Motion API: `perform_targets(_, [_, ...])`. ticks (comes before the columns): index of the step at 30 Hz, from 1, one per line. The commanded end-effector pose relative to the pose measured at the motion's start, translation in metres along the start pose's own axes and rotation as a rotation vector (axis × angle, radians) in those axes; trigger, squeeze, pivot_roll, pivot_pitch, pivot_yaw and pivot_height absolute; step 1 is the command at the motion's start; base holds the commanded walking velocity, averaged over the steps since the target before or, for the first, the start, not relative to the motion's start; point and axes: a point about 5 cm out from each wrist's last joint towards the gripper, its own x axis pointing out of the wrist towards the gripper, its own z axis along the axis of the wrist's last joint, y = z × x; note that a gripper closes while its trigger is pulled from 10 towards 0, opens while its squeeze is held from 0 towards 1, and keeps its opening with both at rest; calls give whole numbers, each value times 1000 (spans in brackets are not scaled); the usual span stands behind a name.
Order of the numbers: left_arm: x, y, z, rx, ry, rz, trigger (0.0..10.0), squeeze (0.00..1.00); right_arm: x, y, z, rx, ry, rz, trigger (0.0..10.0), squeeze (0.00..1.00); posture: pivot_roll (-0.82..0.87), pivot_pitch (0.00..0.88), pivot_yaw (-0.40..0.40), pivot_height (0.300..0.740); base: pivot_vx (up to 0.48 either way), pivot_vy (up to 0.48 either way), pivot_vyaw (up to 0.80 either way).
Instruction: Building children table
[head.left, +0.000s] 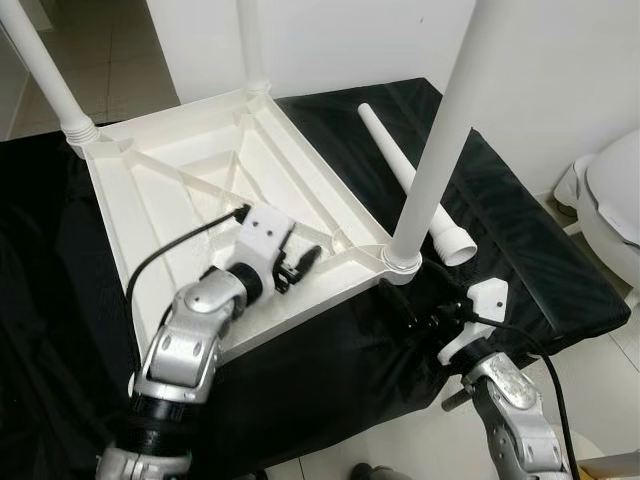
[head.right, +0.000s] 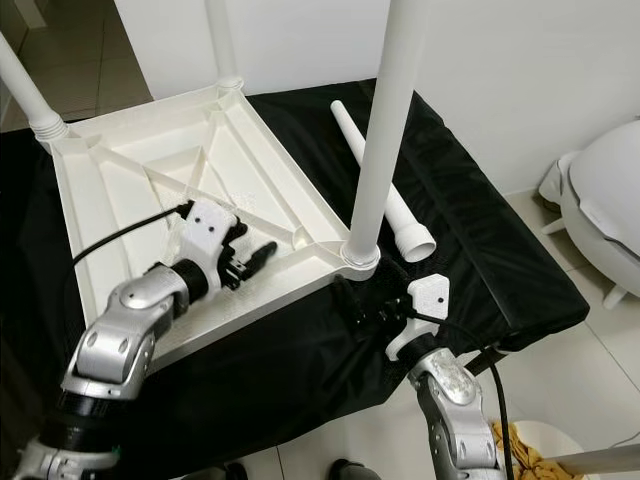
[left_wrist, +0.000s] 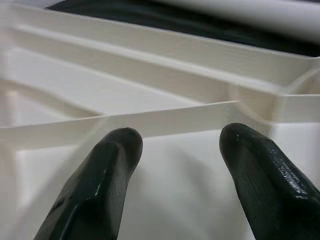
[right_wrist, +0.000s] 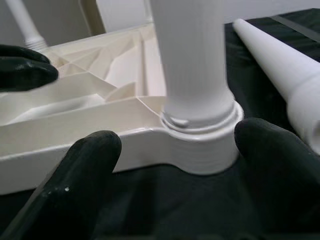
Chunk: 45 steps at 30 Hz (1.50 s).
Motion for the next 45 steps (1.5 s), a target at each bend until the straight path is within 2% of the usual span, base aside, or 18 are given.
perform_targets(1, [-2,17,-8,-12,54,277,10000,0,-2,2,0,6,5,-1,10000,0,-73,142,43,740,0,0,0])
perform_targets(3, [-2,20,-8,-20,61,296,10000,0,-2,2,0,7,6,-4,10000,0,-73,142,43,740,0,0,0])
perform_targets(4, [-3,23,-9,8,79,330,10000,0,-2,2,0,7,6,-4,10000,0,-73,141,43,740,0,0,0])
perform_targets(8, [-5,29,-12,18,108,373,10000,0,-2,3,0,7,5,-2,10000,0,-72,142,39,740,0,0,0])
perform_targets(11, [-12,46,-20,56,198,484,10000,0,-2,4,2,8,4,4,10000,0,-70,142,36,740,0,0,0])
perform_targets(13, [-17,54,-23,49,230,540,10000,0,-1,5,3,9,3,9,10000,0,-68,144,35,740,0,0,0])
perform_targets(22, [-20,58,-26,75,250,569,10000,0,-1,5,3,6,6,15,10000,0,-67,143,36,740,0,0,0])
perform_targets(25, [-27,69,-28,80,292,639,10000,0,-2,5,4,5,8,14,10000,0,-66,142,39,740,0,0,0])
perform_targets(30, [-31,74,-26,97,315,675,10000,0,-3,5,3,7,11,12,10000,0,-65,141,40,740,0,0,0])
perform_targets(33, [-36,79,-22,89,290,725,10000,0,-4,5,2,8,17,10,10000,0,-66,140,41,740,0,0,0])
perform_targets(41, [-43,78,-26,74,355,721,10000,0,-3,6,2,14,20,2,10000,0,-59,137,39,740,0,0,0])
perform_targets(45, [-41,70,-33,60,421,654,10000,0,0,3,3,9,18,4,10000,0,-57,139,37,740,0,0,0])
